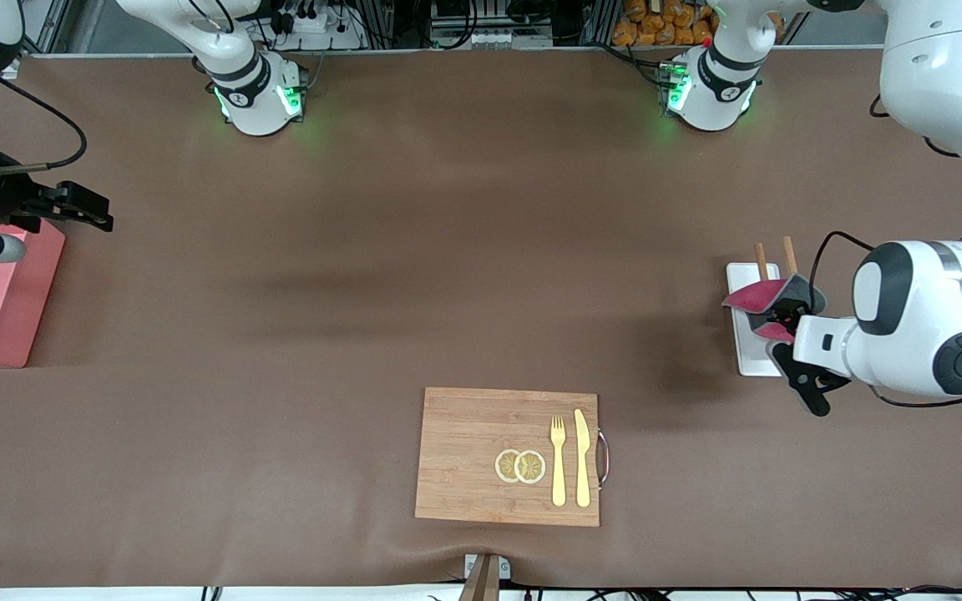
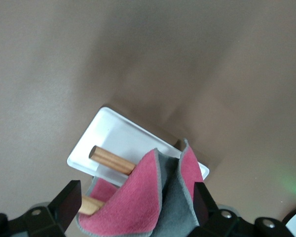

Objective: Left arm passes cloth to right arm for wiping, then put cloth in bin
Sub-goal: 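Close the left gripper on the cloth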

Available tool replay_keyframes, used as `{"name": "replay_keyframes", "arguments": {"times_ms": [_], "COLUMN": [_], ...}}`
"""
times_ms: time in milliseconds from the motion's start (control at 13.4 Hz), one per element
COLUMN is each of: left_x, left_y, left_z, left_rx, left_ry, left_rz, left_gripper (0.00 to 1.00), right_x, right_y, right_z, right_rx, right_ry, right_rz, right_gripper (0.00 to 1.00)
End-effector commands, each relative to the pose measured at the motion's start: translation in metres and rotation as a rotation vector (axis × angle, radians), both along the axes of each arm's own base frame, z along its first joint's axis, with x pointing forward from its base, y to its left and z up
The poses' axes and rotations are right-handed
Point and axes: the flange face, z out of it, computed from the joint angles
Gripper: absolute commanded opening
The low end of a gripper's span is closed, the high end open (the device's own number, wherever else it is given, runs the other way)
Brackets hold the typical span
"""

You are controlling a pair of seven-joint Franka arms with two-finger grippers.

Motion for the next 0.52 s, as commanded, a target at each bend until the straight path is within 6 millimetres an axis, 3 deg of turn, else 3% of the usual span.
{"name": "replay_keyframes", "arguments": {"times_ms": [0,449], "left_x": [0.003,-0.002], "left_y": [0.001,0.001], "left_z": [-0.013,-0.037], "left_rx": [0.014,0.044], "left_ry": [0.017,0.064], "left_rz": [-0.027,-0.019], "left_gripper": [1.0,1.0], "right_x": [-0.002,-0.004], "right_y": [0.004,0.003], "right_z": [0.003,0.006], "right_rx": [-0.001,-0.001], "right_ry": [-0.003,-0.004], "right_rz": [-0.013,-0.015], "right_gripper": [1.0,1.0]}}
